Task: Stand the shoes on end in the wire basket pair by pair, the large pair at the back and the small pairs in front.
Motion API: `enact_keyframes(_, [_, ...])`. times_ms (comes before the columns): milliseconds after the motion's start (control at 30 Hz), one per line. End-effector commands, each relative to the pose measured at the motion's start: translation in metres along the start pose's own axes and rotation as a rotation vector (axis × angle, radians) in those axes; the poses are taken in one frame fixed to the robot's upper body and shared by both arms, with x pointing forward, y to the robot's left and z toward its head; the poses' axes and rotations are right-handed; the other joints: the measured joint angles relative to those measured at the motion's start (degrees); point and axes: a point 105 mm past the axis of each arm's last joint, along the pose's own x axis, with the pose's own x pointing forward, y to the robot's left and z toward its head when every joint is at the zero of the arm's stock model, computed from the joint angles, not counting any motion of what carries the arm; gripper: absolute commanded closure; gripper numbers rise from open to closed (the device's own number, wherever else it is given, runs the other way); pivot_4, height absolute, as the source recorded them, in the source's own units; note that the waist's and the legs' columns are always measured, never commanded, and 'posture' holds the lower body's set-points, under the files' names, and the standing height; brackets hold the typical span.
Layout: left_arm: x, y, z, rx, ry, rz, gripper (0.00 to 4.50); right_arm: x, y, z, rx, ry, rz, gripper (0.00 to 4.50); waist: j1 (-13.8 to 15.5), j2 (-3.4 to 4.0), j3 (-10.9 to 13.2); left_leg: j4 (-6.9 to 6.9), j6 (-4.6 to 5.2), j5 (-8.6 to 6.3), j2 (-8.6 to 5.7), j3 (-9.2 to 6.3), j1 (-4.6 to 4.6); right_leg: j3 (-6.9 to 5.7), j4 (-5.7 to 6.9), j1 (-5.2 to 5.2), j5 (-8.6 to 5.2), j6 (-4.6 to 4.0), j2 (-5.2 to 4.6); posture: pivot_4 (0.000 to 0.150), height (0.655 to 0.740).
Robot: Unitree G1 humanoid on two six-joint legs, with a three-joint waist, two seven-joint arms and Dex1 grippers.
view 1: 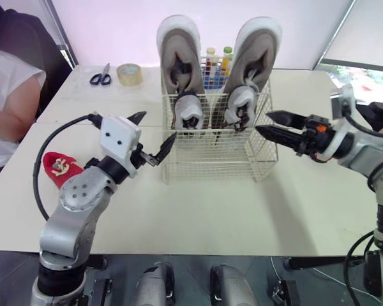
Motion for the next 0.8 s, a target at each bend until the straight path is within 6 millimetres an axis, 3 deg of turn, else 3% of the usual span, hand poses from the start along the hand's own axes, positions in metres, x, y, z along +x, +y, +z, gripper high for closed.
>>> enact_keyframes(33, [-0.011,0.039,0.005,0.023,-0.009,0.19,0.02,-0.025,-0.02,0.036,-0.087,-0.104,-0.123,0.0,-0.05,0.0,0.0,0.0,0.01,0.0,0.0,0.0,-0.05,0.0,-0.02,-0.03,0.0,0.0,0.0,0.15,0.74])
enact_keyframes(133, [-0.018,0.057,0.0,-0.103,-0.006,0.253,0.02,-0.035,-0.034,0.04,-0.127,-0.108,-0.21,0.0,-0.18,-0.01,0.0,-0.07,0.01,0.0,0.03,0.0,-0.01,-0.04,-0.03,-0.03,0.0,0.0,0.03,0.15,0.74])
enact_keyframes(200, [-0.019,0.053,0.001,-0.197,-0.02,0.232,0.02,-0.045,-0.046,0.036,-0.162,-0.075,-0.273,0.0,-0.21,-0.01,0.0,-0.11,0.02,0.01,0.08,0.0,0.05,-0.18,-0.03,-0.01,0.0,0.01,0.01,0.15,0.74])
enact_keyframes(267, [-0.026,0.031,0.001,-0.323,-0.031,0.071,0.02,-0.056,-0.062,0.037,-0.2,-0.081,-0.363,0.0,-0.2,-0.01,0.0,-0.13,0.02,0.02,0.09,-0.02,0.05,-0.27,-0.02,-0.01,0.01,0.02,0.01,0.15,0.74])
enact_keyframes(367, [-0.035,0.012,-0.006,-0.372,0.007,-0.038,0.02,-0.072,-0.089,0.027,-0.241,-0.063,-0.504,0.0,-0.22,-0.01,0.0,-0.17,0.09,0.09,0.06,0.0,0.06,-0.33,-0.03,0.0,0.0,0.04,0.01,0.15,0.74])
enact_keyframes(467, [-0.046,-0.008,-0.003,-0.437,0.015,-0.149,0.02,-0.088,-0.109,-0.012,-0.25,0.063,-0.625,0.0,-0.06,-0.01,0.0,-0.18,0.03,0.14,0.05,-0.03,0.07,-0.4,-0.03,0.02,0.0,0.04,0.06,0.15,0.74])
enact_keyframes(700, [-0.06,-0.06,0.0,-0.511,0.08,-0.354,0.02,-0.095,-0.126,-0.052,-0.158,0.014,-0.777,0.0,-0.6,0.01,0.0,-0.16,-0.15,0.12,0.1,-0.01,0.42,-0.44,0.06,0.26,0.02,0.08,-0.03,0.15,0.74])
enact_keyframes(800, [-0.061,-0.068,0.0,-0.525,0.097,-0.382,0.02,-0.095,-0.133,-0.066,-0.102,-0.023,-0.845,0.0,-0.54,0.01,0.0,-0.17,-0.21,0.15,0.12,-0.04,0.46,-0.5,0.13,0.27,0.03,0.08,-0.01,0.15,0.74])
